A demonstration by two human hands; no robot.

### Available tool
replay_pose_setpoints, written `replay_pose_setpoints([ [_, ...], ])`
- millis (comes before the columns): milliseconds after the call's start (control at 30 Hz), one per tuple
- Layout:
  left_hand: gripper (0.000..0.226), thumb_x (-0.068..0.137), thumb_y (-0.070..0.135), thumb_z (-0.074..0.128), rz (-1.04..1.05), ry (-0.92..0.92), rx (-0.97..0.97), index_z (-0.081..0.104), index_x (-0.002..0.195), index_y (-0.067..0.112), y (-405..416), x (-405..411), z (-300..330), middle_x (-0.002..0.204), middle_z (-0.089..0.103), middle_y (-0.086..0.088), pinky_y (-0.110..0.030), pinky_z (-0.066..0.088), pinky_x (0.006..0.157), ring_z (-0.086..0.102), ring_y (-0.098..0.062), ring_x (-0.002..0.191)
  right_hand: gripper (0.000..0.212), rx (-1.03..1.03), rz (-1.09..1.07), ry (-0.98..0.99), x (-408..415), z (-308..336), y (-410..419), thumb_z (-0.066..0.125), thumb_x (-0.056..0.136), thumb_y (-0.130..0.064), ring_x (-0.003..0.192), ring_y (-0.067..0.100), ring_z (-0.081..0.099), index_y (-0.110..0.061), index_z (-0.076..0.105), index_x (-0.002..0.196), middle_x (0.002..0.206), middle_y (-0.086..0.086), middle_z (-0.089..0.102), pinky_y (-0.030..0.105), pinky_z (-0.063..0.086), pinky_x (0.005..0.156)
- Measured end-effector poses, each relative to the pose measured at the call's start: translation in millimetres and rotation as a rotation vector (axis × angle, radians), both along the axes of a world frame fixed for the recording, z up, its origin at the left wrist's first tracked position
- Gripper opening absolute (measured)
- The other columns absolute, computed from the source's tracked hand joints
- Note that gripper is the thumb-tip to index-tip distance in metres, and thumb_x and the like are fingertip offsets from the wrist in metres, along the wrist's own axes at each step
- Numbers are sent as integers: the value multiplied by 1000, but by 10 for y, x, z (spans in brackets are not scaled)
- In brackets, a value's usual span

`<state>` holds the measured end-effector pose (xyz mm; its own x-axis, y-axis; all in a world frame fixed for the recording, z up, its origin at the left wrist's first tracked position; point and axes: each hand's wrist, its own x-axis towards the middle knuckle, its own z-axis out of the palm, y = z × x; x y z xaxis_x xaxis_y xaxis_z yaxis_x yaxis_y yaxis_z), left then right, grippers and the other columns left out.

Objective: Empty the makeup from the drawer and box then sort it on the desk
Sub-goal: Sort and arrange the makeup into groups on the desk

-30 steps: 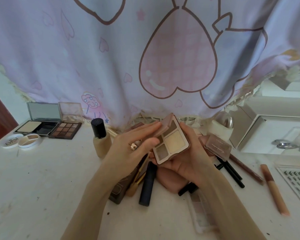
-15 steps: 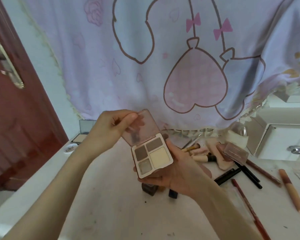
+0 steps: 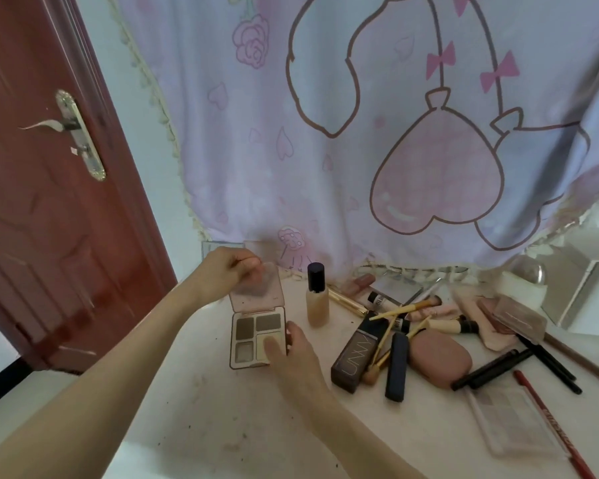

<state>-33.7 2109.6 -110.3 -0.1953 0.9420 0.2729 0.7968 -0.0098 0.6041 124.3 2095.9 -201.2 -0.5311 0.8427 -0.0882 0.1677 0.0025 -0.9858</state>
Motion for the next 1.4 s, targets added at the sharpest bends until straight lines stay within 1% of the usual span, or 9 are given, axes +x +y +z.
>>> replay_pose_setpoints([
  [133,25,94,10,48,-26,-31,-26,64,77,0,246,-28,-104,75,63,-9,-17,37,65,51,-6,67,70,332,7,-256,-45,-54,-60,44,97,-23,143,15,11,-7,0,149,156,2,1,11,9,107],
  [233,26,95,8,46,-48,-65,-23,64,77,1,392,-18,-135,70,60,2,-7,36,61,51,7,60,75,507,36,-499,-52,-86,-65,37,99,-30,143,17,-17,-6,-15,146,153,5,-27,22,-6,114],
  [333,25,94,8,47,-60,-74,-25,67,80,2,529,-30,-143,70,61,5,-3,36,61,53,8,61,68,648,45,-686,-69,-159,-90,34,97,-37,145,26,-8,-4,4,149,155,15,-15,31,-2,115],
  [467,22,94,11,50,-43,-111,-20,69,86,4,703,-71,-216,84,67,-5,-6,39,71,58,-11,79,70,718,9,-795,-150,-288,-70,25,85,-53,123,27,52,-6,62,120,132,15,55,34,28,109],
  [567,18,92,15,54,-59,-118,-40,70,89,7,804,-30,-253,83,65,-2,-6,36,67,54,-10,79,102,769,123,-765,-105,-235,-47,-22,72,-63,145,23,0,-5,13,148,157,11,4,33,-19,111],
  [633,17,90,18,57,-54,-98,-62,71,90,9,855,-6,-292,74,61,-2,-6,32,57,47,-9,69,108,757,197,-795,-74,-212,-14,-26,56,-61,143,16,-16,-9,-5,149,157,4,-12,30,-25,108],
  [900,19,84,9,65,96,-227,39,71,102,7,1028,-68,-401,102,67,-5,-14,38,84,57,-11,96,108,761,221,-790,-149,-214,135,-26,55,-59,143,15,-18,-10,-4,149,157,3,-13,32,-21,108],
  [1267,45,88,-9,35,-47,199,-25,57,125,6,1124,-232,-517,138,47,-7,-15,23,101,42,-22,127,107,732,197,-813,-320,-245,302,-27,65,-69,143,21,-17,-7,-4,148,157,8,-11,32,-20,107],
  [1400,46,84,-9,38,-60,317,60,59,122,5,1153,-300,-498,133,52,-10,-30,31,105,44,-24,126,74,698,196,-851,-373,-255,387,9,95,-55,143,22,-17,-5,-6,148,156,10,-13,30,-20,108],
])
